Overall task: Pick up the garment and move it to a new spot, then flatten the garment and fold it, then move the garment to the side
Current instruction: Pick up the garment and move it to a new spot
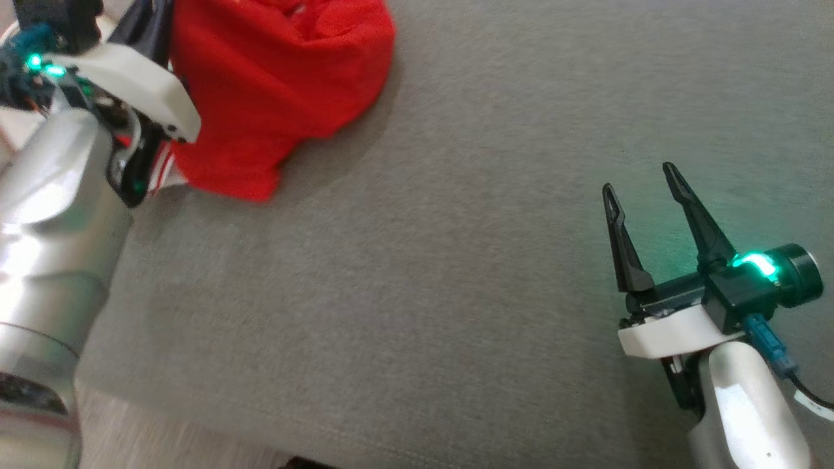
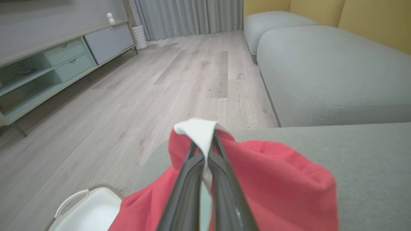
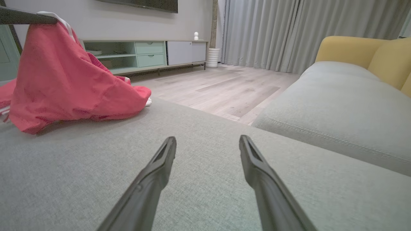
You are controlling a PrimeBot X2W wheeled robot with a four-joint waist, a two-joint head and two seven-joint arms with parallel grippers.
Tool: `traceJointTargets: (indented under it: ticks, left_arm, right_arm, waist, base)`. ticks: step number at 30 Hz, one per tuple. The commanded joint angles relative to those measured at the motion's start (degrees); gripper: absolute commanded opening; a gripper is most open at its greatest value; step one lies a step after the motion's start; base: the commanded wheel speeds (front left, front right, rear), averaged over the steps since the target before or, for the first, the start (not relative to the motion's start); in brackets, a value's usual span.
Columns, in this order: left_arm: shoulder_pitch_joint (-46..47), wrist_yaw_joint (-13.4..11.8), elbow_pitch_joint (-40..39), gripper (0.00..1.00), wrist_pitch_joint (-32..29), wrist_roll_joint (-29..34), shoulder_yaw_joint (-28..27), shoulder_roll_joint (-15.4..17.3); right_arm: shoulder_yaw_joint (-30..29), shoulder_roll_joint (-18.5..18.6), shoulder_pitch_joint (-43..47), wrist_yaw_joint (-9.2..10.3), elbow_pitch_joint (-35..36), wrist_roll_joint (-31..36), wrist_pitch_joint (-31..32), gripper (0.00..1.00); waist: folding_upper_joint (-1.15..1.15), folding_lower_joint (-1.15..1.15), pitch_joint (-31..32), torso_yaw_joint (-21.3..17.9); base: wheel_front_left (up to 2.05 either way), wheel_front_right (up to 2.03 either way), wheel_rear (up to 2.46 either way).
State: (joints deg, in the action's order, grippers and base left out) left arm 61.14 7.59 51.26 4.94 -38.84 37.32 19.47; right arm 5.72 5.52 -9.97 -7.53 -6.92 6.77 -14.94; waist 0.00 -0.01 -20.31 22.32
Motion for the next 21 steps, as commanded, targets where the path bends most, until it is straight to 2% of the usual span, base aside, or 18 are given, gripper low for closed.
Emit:
traceJointTargets:
  ticks: [1,9,10,16,21]
  left_arm:
    - [4.76,-0.1,-3.1,0.0,0.22,-0.5,0.1,4.21]
    - [9.32,-0.1,-11.44,0.0,-2.77,-2.04,7.4,8.0]
    - [9.32,-0.1,-11.44,0.0,-2.77,-2.04,7.4,8.0]
    - [13.09,-0.1,-16.43,0.0,-6.27,-3.92,10.71,9.08]
    - [15.61,-0.1,-18.26,0.0,-6.56,-4.78,12.67,8.41]
  right_arm:
    - [1.29,-1.16,-0.1,0.04,1.91,-0.83,-0.06,1.0]
    - [1.13,-2.6,2.17,0.04,2.95,-5.66,-0.06,1.0]
    - [1.13,-2.6,2.17,0.04,2.95,-5.66,-0.06,1.0]
    - [1.62,-2.63,3.92,0.04,4.26,-9.17,-0.06,1.0]
    - [2.24,-2.63,4.32,0.04,4.72,-11.46,-0.06,1.0]
  waist:
    - [0.0,0.01,4.94,-5.43]
    - [0.0,0.01,12.17,-18.33]
    - [0.0,0.01,12.17,-18.33]
    - [0.0,0.01,13.96,-27.53]
    - [0.0,0.01,14.49,-32.8]
  base:
    - [0.0,0.0,0.0]
    - [0.0,0.0,0.0]
    - [0.0,0.0,0.0]
    - [0.0,0.0,0.0]
    - [0.0,0.0,0.0]
